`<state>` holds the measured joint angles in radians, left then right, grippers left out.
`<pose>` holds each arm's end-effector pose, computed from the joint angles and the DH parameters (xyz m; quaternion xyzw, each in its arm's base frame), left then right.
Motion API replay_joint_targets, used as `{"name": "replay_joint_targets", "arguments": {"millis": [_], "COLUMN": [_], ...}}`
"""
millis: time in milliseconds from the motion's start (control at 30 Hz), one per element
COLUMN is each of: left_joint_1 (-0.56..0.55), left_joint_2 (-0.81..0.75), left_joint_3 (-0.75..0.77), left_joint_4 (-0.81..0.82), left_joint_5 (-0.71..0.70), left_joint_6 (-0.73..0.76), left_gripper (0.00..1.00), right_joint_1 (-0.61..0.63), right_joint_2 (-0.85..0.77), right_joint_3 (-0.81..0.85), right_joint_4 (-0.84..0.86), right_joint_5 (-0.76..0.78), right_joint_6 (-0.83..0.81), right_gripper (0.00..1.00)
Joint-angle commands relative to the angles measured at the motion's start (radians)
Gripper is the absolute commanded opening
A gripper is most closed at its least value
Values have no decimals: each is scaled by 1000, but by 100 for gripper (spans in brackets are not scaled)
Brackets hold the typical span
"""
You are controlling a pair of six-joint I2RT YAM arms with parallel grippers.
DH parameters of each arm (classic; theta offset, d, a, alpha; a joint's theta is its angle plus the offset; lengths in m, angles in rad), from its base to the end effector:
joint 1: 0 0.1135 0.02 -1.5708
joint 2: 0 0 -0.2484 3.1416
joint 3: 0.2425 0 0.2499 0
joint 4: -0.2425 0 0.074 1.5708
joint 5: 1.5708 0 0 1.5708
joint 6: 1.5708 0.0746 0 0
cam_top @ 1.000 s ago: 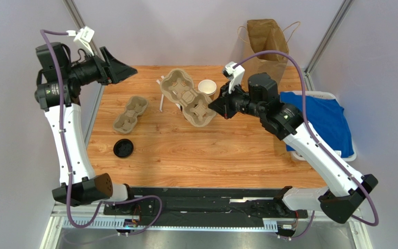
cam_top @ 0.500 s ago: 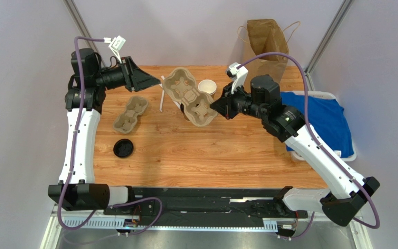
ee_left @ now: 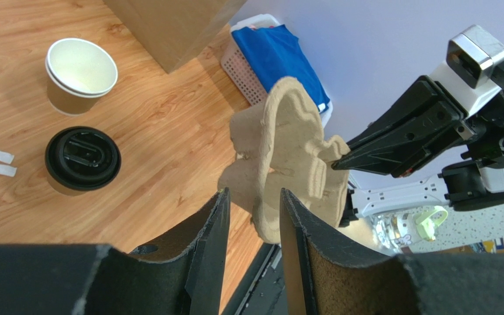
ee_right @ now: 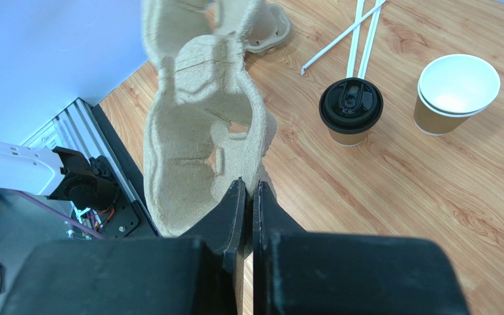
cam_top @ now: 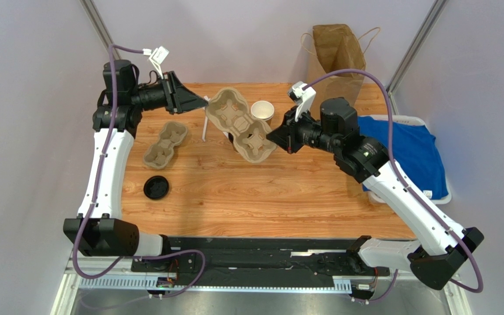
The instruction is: Pack the takeout coffee
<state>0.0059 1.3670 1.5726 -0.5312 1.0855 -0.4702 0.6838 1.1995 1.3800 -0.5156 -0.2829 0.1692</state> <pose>0.2984 -0.0642 0.4302 0.1287 0.7470 -0.5232 0.3894 0.2157 0.2027 0.3997 -0.2843 0.7596 0.3419 0.4746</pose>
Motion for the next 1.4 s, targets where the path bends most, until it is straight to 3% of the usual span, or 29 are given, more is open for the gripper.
{"name": "replay_joint_targets", "arguments": {"millis": [0, 233, 533, 667, 700, 800, 833, 933, 1033, 1233, 1367], "left_joint_1": [-1, -35, -50, -50, -50, -50, -50, -49, -49, -49, -49], "left_joint_2": [17, 26, 21, 21, 23, 29, 32, 40, 43, 37, 29], "left_joint_3": [9, 13, 7, 10, 13, 36, 49, 63, 61, 44, 32], "left_joint_4": [-7, -15, -21, -38, -42, -85, -95, -116, -130, -156, -153], "left_joint_5": [-12, 2, 34, 22, 19, 4, 2, -2, -2, -21, -25], "left_joint_6": [10, 19, 33, 48, 56, 91, 102, 120, 143, 192, 200], "left_gripper": [42, 40, 29, 2, 0, 0, 0, 0, 0, 0, 0], "right_joint_1": [-4, -4, -4, -4, -4, -13, -39, -133, -255, -514, -607], "right_joint_2": [-37, -43, -40, -38, -38, -40, -40, -29, 6, 144, 285], "right_joint_3": [-7, -16, -18, -15, -10, 8, 28, 115, 207, 408, 554], "right_joint_4": [52, 51, 49, 45, 40, 14, -12, -107, -226, -377, -425], "right_joint_5": [-16, -21, -30, -33, -33, -22, -21, -42, -77, -76, -62], "right_joint_6": [1, -2, -3, -10, -14, -45, -49, -94, -216, -546, -718], "right_gripper": [0, 0, 0, 0, 1, 27, 44, 68, 84, 91, 93]}}
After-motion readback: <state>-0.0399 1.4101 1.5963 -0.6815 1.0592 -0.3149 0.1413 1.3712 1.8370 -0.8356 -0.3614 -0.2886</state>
